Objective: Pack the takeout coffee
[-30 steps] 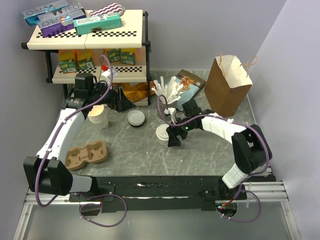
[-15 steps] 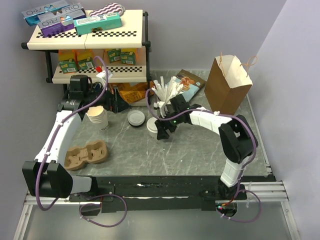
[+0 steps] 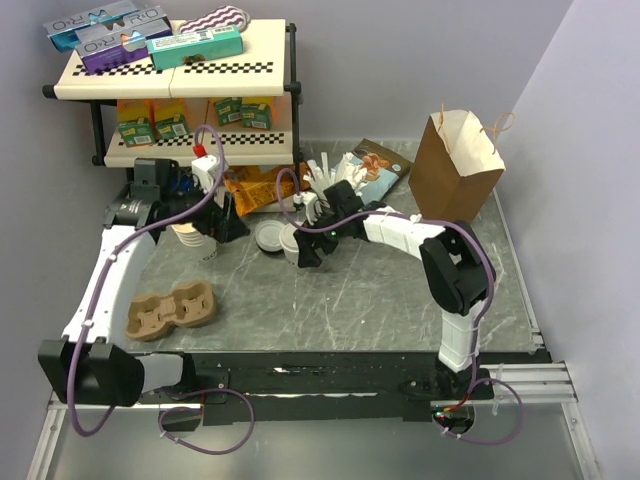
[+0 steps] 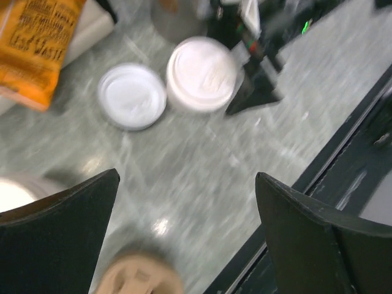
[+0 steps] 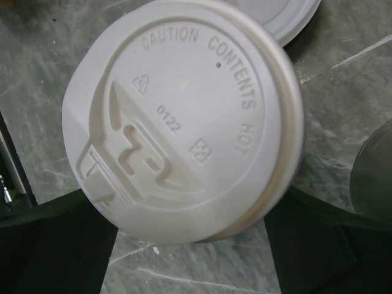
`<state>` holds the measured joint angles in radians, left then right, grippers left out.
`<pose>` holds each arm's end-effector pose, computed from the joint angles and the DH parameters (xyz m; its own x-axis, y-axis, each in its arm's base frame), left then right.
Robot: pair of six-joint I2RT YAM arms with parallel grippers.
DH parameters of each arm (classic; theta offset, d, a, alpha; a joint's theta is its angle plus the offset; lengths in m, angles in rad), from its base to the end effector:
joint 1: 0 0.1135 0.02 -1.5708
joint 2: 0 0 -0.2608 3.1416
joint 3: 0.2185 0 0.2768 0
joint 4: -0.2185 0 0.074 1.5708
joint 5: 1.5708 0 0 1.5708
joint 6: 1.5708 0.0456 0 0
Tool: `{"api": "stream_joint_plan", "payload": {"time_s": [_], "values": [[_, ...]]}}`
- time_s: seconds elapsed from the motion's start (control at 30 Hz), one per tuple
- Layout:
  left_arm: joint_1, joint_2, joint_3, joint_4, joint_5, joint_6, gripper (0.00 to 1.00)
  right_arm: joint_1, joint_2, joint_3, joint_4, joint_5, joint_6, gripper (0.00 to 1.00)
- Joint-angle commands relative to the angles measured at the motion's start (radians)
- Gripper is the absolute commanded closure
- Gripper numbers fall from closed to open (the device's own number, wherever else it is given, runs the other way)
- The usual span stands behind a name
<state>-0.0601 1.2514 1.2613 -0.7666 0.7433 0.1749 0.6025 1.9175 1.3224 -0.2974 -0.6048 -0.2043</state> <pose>0.2836 -0.0480 0.3499 -0.5817 0.1634 -0.7969 0.6465 0.6874 -0.3310 0.3445 0.2684 0.1702 -0.4740 -0.5286 -0.7042 -0.8745 0.3762 0.3062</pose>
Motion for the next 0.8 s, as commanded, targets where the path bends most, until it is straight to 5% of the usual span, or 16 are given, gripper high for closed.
{"api": "stream_joint_plan", "payload": {"time_s": [0.0, 0.37, 0.6, 0.77], "values": [[0.005, -0.089, 0.073, -0.308, -0.113, 0.358, 0.01, 0.002, -0.133, -0.06, -0.002, 0.04, -0.001, 0.0], [0.006, -0.188, -0.1, -0.589, -0.458, 0.788, 0.01, -0.012, -0.488, -0.298, -0.149, -0.021, -0.007, 0.0], [0.026, -0.146, -0.166, -0.537, -0.668, 0.865, 0.01, -0.012, -0.598, -0.211, -0.37, -0.023, -0.135, 0.0], [0.11, -0.061, -0.166, -0.546, -0.639, 0.845, 0.1, -0.01, -0.583, -0.118, -0.531, -0.029, -0.168, 0.0]]}}
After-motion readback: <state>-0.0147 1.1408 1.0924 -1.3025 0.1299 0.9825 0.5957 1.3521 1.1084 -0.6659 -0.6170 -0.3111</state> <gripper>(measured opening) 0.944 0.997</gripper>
